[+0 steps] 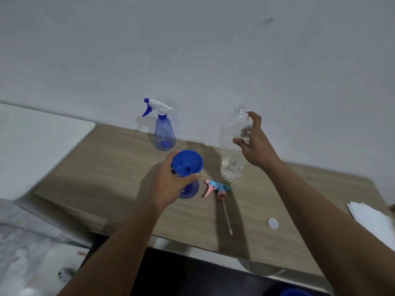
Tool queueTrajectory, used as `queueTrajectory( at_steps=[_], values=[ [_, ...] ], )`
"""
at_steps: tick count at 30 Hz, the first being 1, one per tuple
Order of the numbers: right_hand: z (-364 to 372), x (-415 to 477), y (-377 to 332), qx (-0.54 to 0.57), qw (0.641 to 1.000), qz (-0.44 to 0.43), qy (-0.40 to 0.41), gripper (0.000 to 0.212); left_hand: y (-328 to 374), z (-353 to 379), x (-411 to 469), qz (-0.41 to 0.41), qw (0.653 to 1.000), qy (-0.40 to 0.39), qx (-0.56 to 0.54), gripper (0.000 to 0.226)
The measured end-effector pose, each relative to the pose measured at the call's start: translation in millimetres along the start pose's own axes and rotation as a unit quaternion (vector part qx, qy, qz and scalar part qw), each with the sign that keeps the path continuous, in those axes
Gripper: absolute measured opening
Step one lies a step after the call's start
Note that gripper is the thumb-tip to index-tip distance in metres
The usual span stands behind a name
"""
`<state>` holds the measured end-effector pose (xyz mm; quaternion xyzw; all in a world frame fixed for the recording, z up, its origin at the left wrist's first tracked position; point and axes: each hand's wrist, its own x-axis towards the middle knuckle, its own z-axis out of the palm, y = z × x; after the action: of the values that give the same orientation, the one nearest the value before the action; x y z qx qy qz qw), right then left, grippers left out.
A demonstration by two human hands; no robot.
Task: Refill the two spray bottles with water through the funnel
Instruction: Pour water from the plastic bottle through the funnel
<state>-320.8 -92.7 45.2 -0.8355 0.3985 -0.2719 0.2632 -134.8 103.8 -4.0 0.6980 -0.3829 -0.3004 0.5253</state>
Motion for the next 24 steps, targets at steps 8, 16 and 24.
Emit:
queueTrajectory(
  at_steps=[8, 16, 24],
  values=[
    [4, -15, 3, 0.074, 0.996, 0.051, 0.022, 0.078, -2, 2, 1, 0.005, 1.000, 0.010, 0.007, 0.066],
    [-4, -35, -12, 0.061, 0.988, 0.144, -0.014, 0.122, 2, 0, -1, 0.011, 0.999, -0.014, 0.027, 0.063],
    [9, -82, -46, 0.015, 0.954, 0.299, -0.029, 0.073, -1, 1, -3, 0.016, 1.000, -0.008, -0.008, 0.102]
  ],
)
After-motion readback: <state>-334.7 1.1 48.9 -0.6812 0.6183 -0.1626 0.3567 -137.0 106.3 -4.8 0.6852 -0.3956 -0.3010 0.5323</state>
